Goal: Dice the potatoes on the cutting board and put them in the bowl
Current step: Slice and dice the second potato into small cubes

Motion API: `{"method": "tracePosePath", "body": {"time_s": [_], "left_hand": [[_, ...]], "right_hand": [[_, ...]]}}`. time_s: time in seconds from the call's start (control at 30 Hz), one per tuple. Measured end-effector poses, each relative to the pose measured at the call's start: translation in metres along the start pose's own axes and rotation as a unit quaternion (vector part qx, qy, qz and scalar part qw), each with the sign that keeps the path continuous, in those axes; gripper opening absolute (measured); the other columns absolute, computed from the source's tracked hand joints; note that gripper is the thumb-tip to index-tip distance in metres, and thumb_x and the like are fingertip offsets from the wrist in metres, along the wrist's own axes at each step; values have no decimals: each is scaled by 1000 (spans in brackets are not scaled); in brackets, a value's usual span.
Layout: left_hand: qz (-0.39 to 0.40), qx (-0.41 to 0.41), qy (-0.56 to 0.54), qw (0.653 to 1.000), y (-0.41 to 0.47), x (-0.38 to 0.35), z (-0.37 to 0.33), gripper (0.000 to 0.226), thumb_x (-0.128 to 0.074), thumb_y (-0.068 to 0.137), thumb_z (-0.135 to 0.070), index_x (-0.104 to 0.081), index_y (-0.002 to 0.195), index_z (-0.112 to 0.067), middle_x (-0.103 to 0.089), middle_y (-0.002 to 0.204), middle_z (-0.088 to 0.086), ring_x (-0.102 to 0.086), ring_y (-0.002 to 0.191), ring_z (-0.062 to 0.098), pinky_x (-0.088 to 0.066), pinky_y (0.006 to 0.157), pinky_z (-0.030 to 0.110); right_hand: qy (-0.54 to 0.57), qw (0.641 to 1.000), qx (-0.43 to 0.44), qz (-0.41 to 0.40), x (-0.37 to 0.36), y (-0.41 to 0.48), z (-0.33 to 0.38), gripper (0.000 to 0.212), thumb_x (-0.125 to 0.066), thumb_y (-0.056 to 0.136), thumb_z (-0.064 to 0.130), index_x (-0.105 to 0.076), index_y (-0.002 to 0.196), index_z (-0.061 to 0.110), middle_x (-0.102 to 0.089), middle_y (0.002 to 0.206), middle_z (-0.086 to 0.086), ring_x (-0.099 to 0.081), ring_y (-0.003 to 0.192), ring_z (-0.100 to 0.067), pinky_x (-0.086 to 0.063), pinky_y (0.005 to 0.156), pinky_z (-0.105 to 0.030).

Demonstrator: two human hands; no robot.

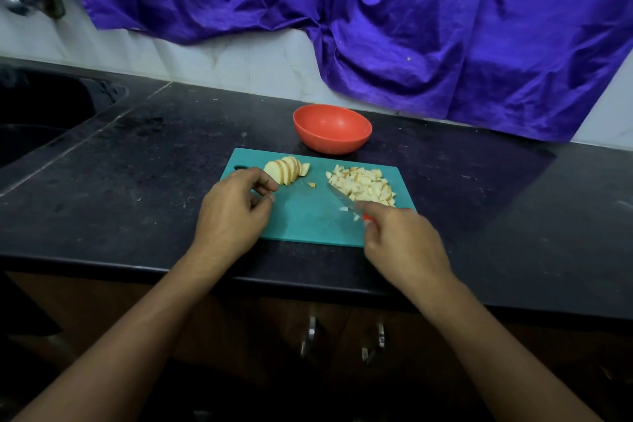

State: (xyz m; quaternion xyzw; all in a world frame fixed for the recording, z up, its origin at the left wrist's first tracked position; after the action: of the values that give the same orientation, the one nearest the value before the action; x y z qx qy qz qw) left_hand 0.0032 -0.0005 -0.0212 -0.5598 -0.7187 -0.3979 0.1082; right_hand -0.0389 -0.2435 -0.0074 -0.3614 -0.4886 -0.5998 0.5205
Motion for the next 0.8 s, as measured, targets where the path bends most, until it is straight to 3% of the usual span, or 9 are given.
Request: {"method": "tracePosePath", "body": {"time_s": [0.1, 0.2, 0.27, 0.33, 0.43, 0.57, 0.63, 0.8], "left_hand": [[5, -3, 12, 1000, 1, -2, 0, 13, -70, 90, -18, -68, 97, -29, -67, 93, -14, -60, 64, 7, -52, 68, 31], [4, -6, 22, 1000, 4, -3, 0, 12, -71, 90, -21, -69, 99, -29, -68, 96, -13, -58, 62, 7, -51, 67, 33], [1, -7, 33, 999, 9, -4, 1, 13, -72, 89, -22, -69, 100, -29, -67, 100, -11, -58, 64, 7, -53, 71, 37], [1, -3, 40, 999, 17, -6, 3, 16, -73, 87, -23, -70, 102, -29, -65, 105, -9, -59, 68, 10, -54, 76, 40], [8, -5, 73, 997, 33, -8, 2, 27, -73, 86, -24, -68, 112, -31, -60, 117, -7, -63, 84, 20, -54, 80, 42], [83, -12, 133, 988, 55, -22, 0, 53, -62, 88, -16, -57, 140, -26, -56, 142, -2, -62, 116, 25, -53, 92, 45], [100, -11, 134, 986, 61, -26, 1, 51, -59, 87, -11, -62, 136, -26, -63, 135, -1, -63, 114, 26, -54, 93, 45], [37, 18, 73, 996, 57, -16, 18, 34, -76, 81, -14, -70, 111, -29, -74, 104, -10, -69, 85, 17, -56, 86, 42]], "right_hand": [[71, 997, -35, 1, 0, 5, -12, 41, -50, 104, 31, -55, 144, 42, -63, 86, 10, -61, 66, -11, -55, 61, -33], [119, 992, -29, -32, 3, 11, -8, 43, -52, 103, 27, -55, 144, 42, -60, 80, 14, -58, 54, -8, -38, 47, -20], [150, 987, 3, -50, 1, 14, 2, 44, -53, 103, 26, -55, 143, 43, -65, 84, 16, -58, 57, -3, -34, 46, -17], [154, 985, 41, -59, -6, 12, 13, 44, -53, 103, 27, -54, 144, 42, -71, 99, 14, -58, 62, -4, -41, 54, -20], [126, 987, 70, -77, -12, 6, 19, 44, -52, 103, 29, -54, 147, 38, -71, 98, 12, -56, 71, -5, -38, 59, -23], [146, 983, 68, -91, -12, 7, 14, 44, -52, 103, 29, -55, 146, 38, -72, 99, 11, -52, 65, -1, -34, 56, -18], [158, 980, 67, -95, -12, 7, 12, 43, -53, 103, 28, -56, 145, 37, -73, 100, 10, -50, 60, 1, -33, 55, -16], [155, 981, 67, -95, -13, 7, 12, 43, -53, 103, 28, -56, 145, 36, -72, 97, 10, -45, 57, 3, -30, 54, -17]]}}
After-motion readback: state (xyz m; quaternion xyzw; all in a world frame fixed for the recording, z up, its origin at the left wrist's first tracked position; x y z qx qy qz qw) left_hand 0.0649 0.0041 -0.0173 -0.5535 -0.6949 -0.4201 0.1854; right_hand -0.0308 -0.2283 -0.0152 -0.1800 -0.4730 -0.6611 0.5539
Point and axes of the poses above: each hand's wrist, its own y-axis towards the middle knuckle, its own x-axis out of the back of the hand, z = x × y, the point moved 8 cm from there along y, towards the middle knuckle
